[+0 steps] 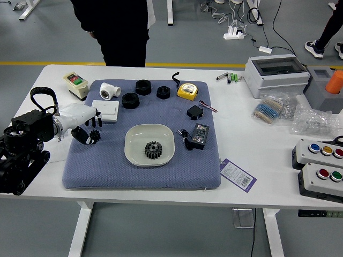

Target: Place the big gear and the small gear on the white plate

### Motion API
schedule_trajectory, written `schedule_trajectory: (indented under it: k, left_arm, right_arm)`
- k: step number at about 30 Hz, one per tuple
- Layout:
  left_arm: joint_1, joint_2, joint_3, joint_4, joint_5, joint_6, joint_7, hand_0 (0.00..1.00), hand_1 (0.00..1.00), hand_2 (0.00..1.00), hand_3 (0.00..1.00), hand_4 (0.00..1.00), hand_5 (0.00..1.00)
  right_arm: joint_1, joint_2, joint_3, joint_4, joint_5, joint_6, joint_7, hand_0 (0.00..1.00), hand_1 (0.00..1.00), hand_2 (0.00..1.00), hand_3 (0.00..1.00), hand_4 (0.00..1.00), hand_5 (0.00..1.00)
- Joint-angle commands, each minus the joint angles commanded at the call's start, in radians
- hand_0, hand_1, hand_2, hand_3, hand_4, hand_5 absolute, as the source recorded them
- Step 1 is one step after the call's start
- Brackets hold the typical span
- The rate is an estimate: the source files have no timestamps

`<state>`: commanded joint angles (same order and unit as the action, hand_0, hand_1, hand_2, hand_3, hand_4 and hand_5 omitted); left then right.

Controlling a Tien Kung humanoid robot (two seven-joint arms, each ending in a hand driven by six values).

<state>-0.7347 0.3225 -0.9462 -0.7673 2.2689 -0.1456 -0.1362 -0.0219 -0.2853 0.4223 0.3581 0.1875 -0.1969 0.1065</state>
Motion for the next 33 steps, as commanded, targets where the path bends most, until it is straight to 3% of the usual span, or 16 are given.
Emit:
schedule_trajectory:
  k: [22, 23, 28, 29, 33]
  left_arm:
    - [0.019, 0.000, 0.019, 0.003, 0.000, 0.027, -0.008, 0.344, 0.449, 0.520, 0.578, 0.809, 0.180]
    - [0.019, -0.001, 0.019, 0.008, 0.000, 0.030, -0.008, 0.332, 0.445, 0.518, 0.579, 0.758, 0.183]
    - [0.023, -0.003, 0.017, 0.020, 0.000, 0.041, -0.009, 0.332, 0.445, 0.518, 0.579, 0.758, 0.183]
    - [0.024, -0.003, 0.017, 0.020, 0.000, 0.041, -0.008, 0.323, 0.437, 0.510, 0.575, 0.667, 0.209]
    - [0.023, -0.002, 0.019, 0.015, 0.000, 0.041, -0.004, 0.323, 0.437, 0.510, 0.575, 0.667, 0.209]
  right_arm:
    - [0.004, 0.000, -0.001, 0.000, 0.000, 0.002, 0.000, 0.719, 0.723, 0.750, 0.603, 0.873, 0.727]
    - [0.004, 0.000, -0.002, 0.000, 0.000, 0.002, 0.000, 0.718, 0.723, 0.750, 0.603, 0.873, 0.727]
    - [0.005, 0.000, -0.003, -0.001, 0.001, 0.002, -0.001, 0.718, 0.723, 0.750, 0.603, 0.873, 0.727]
    - [0.005, 0.000, -0.004, -0.001, 0.001, 0.002, -0.001, 0.718, 0.724, 0.750, 0.602, 0.873, 0.728]
    - [0.005, -0.001, -0.005, 0.000, 0.001, 0.002, -0.001, 0.718, 0.724, 0.750, 0.602, 0.873, 0.728]
